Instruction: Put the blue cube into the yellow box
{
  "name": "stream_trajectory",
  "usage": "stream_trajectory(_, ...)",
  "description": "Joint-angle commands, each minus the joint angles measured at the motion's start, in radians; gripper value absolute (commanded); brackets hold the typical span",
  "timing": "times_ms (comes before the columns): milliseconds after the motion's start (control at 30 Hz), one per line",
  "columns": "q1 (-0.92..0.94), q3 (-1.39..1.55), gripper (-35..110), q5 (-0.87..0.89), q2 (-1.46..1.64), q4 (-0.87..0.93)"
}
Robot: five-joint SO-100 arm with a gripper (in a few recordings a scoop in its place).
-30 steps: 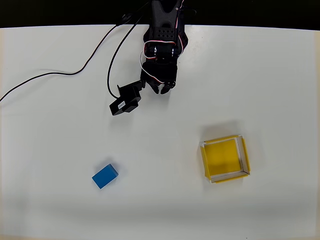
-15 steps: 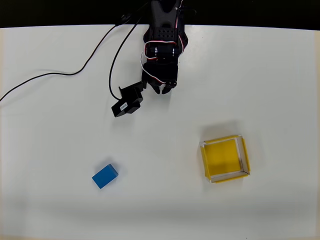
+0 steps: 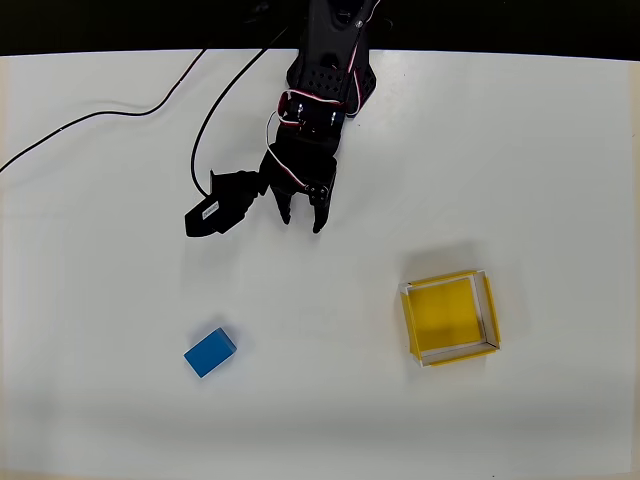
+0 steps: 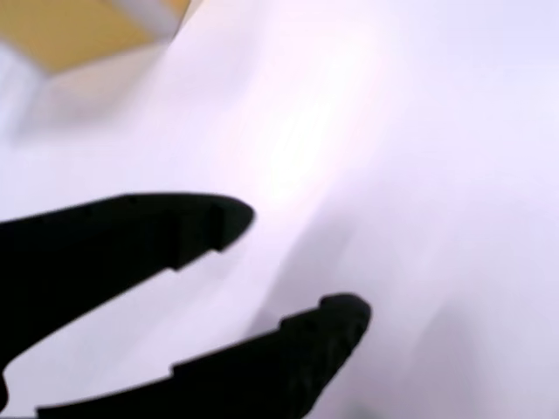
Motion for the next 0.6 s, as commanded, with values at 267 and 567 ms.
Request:
stream_trajectory(267, 0.199, -0.399, 29, 0.043, -0.641, -0.680)
stream_trajectory(567, 0.262, -0.693, 45, 0.084, -1.078, -0.977)
